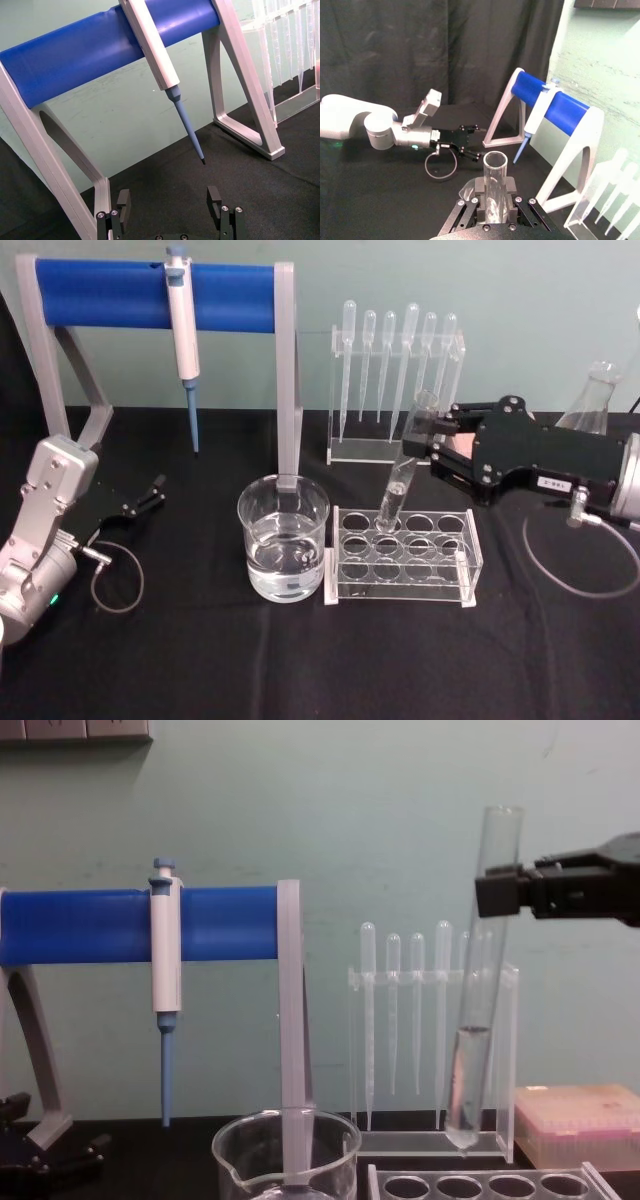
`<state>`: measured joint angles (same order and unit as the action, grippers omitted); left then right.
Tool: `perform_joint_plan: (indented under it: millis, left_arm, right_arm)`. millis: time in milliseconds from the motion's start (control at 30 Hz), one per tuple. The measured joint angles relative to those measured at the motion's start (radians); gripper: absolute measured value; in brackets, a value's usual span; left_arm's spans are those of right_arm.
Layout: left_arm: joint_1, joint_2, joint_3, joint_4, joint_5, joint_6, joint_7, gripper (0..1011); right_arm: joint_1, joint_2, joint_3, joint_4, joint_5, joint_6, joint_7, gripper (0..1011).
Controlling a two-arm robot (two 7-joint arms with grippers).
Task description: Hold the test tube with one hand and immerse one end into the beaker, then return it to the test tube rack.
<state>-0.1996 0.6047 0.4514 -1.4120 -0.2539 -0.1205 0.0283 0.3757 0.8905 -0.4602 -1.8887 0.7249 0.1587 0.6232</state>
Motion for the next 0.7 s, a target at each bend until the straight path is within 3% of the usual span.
perform_joint_plan:
  millis: [200, 700]
  left_arm:
    - [0.000, 0.000, 0.000, 0.000, 0.000, 0.000, 0.000, 1000]
    - [0.000, 0.000, 0.000, 0.000, 0.000, 0.000, 0.000, 1000]
  right_arm:
    - [-0.025, 0.001, 0.006, 0.009, -0.018, -0.011, -0.005, 234]
    - [-0.045, -0.055, -0.001, 0.074, -0.087, -0.045, -0.006, 234]
